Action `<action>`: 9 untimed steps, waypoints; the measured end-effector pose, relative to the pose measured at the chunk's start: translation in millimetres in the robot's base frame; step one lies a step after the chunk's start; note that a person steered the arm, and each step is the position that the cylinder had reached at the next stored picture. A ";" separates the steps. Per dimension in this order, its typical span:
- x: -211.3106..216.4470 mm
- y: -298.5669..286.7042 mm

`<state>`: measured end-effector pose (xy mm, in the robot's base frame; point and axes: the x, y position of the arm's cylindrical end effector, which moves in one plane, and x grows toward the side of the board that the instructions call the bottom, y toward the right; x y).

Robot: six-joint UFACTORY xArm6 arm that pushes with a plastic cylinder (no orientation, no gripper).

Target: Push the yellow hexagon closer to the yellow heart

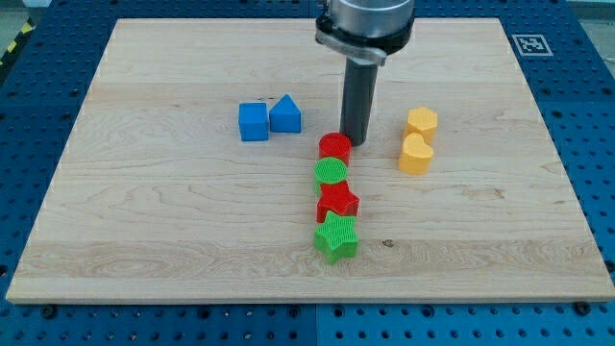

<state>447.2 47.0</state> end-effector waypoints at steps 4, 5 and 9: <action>32.7 96.3; 37.1 47.9; -28.8 56.9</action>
<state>418.4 103.8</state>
